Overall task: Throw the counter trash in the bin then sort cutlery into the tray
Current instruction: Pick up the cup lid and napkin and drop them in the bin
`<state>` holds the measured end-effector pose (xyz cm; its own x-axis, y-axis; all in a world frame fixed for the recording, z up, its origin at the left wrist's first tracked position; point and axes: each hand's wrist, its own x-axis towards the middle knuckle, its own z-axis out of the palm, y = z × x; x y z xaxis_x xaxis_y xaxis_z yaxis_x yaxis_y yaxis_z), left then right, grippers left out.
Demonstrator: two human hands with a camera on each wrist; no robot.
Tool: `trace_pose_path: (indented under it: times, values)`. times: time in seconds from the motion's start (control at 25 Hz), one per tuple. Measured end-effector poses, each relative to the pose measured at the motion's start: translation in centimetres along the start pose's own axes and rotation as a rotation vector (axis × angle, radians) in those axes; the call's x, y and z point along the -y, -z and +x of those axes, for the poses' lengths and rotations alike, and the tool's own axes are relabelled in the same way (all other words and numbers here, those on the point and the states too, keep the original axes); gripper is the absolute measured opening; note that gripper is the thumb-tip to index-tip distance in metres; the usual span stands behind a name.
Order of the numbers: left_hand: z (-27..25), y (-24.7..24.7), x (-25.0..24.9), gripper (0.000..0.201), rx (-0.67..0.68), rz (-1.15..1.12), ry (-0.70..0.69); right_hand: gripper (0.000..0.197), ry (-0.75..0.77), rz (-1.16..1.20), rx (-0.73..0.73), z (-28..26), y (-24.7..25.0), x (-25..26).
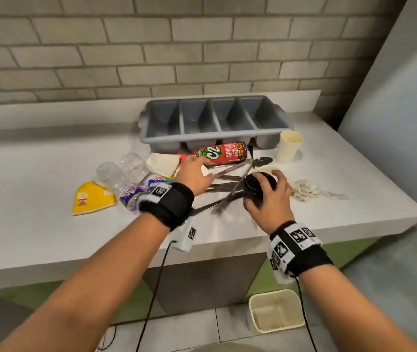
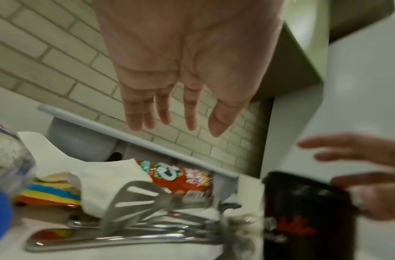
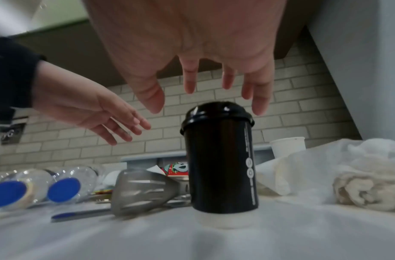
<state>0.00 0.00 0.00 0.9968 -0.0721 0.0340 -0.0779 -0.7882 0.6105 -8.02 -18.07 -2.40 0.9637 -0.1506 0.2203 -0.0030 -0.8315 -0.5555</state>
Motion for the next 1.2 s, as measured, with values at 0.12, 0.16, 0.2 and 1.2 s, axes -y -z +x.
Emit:
trace_pose_path:
  times: [0.12, 0.16, 0.2, 1.2]
  values:
    - [3.2, -0.7, 0.8, 0.055, 0.057, 0.170, 0.077, 0.066, -0.051, -0.101, 0.052, 1.1, -0.9, -0.1]
    - [4.3, -0.6, 0.9, 0.056, 0.069, 0.189, 0.104, 0.065, -0.065, -0.097, 0.064, 1.4, -1.2, 0.0]
    - [5.3, -0.7, 1.2, 0.056, 0.077, 0.211, 0.116, 0.063, -0.083, -0.088, 0.074, 1.5, -1.5, -0.2]
    - [5.8, 4.3, -0.9, 0.050, -0.135, 0.091, -0.101, 0.055, -0.003, 0.214, -0.112, 0.2, -1.5, -1.1]
